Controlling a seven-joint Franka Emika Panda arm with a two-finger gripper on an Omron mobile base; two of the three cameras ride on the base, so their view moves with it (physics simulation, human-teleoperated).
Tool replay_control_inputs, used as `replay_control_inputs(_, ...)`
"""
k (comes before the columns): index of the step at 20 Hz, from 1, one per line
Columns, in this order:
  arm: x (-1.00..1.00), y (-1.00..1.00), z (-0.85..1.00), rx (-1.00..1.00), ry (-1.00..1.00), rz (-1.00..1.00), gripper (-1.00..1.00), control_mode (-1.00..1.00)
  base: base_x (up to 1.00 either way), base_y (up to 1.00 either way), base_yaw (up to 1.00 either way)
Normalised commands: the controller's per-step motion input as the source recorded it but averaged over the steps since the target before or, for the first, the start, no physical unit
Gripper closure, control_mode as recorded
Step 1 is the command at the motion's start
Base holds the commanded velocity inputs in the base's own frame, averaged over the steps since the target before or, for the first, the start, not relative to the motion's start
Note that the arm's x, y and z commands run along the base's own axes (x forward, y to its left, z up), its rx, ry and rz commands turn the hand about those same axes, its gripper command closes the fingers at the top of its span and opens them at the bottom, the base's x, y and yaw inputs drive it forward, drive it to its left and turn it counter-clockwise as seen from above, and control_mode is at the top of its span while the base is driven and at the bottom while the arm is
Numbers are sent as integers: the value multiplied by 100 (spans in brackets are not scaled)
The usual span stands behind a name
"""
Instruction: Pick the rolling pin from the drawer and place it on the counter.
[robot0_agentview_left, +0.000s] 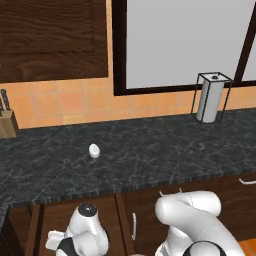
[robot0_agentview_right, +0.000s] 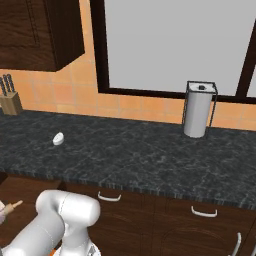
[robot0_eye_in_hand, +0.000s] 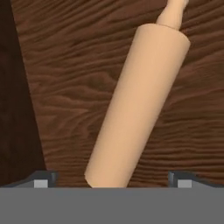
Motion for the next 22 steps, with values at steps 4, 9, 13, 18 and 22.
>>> replay_control_inputs(4, 28, -18, 0, 0, 6, 0, -100, -100, 0, 0, 0)
replay_control_inputs(9, 21, -24, -10, 0, 4, 0, -100, -100, 0, 0, 0)
replay_control_inputs(13, 14, -5, -28, 0, 1, 0, -100, -100, 0, 0, 0)
replay_control_inputs(18, 7, 8, -15, -4, 3, -1, -100, -100, 0, 0, 0)
replay_control_inputs(22, 19, 28, -12, -10, 7, 0, -100, -100, 0, 0, 0)
